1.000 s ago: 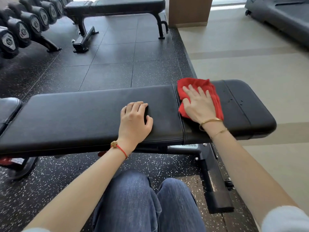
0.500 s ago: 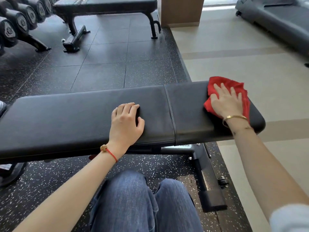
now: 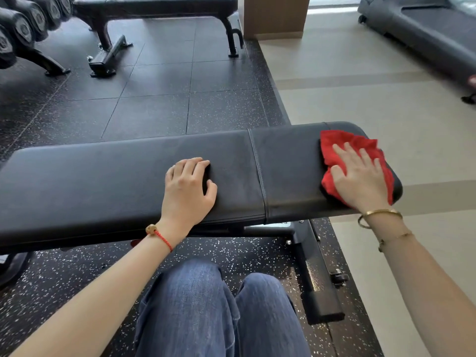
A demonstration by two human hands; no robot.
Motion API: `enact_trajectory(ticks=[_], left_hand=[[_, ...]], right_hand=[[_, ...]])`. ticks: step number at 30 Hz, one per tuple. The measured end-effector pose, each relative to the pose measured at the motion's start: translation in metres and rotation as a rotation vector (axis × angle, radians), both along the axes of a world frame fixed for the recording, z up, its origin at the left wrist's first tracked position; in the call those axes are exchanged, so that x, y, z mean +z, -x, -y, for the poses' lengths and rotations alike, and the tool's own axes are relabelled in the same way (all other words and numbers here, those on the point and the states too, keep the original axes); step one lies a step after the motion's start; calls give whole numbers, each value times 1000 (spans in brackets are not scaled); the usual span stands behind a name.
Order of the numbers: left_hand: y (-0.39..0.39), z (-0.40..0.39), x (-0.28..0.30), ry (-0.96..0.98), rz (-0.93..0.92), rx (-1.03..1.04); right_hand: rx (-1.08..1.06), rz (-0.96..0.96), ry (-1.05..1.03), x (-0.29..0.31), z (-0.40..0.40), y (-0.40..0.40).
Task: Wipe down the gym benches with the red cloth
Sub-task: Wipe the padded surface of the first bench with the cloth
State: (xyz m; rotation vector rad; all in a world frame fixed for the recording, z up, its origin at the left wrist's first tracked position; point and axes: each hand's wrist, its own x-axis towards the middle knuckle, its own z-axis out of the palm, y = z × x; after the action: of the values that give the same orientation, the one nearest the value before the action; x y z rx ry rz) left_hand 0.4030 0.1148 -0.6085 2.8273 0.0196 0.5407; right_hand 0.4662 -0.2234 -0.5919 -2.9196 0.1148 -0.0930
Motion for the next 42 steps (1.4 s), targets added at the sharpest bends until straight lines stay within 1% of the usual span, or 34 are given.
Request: enact_trajectory(ticks=[3,7,9,11,14,16,18,20,23,26,28,30,32,35,38,42], left_hand=[[-1,1,0,-10,2,3],[-1,0,-2,-17,11,6],[-1,0,-2,-14,17,8],[-1,0,-1,-10,16,7],[-1,-1,0,0,7,8],[-2,-1,0,4,3,11],[-1,-2,0,10,3,8],[-1,-2,0,18,3,7],[-1,-1,-1,12,9,8],[-2,0,-1,-1,14,10],[-1,1,-1,-6,12,16],[-1,1,-1,-10,13,21],[-2,1,-1,-11,11,23],[-3,0,-1,-9,6,19],[-3,-1,-3,-3,14,17],[-3,0,-3,-4,12,19]], right_hand=[[-129,-41,-29,4,6,-33],[-95,-105,-41,11,-24,-75],[-10,-93,-18,13,-53,-85],[137,-80,-17,15,-91,-83],[391,-61,-31,11,-141,-52],[537,-28,-44,7,-151,-22],[611,7,-44,3,-138,-2],[605,13,-67,3,-115,-4],[478,-3,-62,5,-92,-32],[363,-23,-61,6,-107,-55],[342,-34,-77,5,-128,-56],[397,-27,-78,4,-149,-45],[511,-3,-60,3,-162,-23],[638,28,-48,1,-158,12],[636,21,-45,-1,-140,22],[555,-50,-53,6,-153,-22]])
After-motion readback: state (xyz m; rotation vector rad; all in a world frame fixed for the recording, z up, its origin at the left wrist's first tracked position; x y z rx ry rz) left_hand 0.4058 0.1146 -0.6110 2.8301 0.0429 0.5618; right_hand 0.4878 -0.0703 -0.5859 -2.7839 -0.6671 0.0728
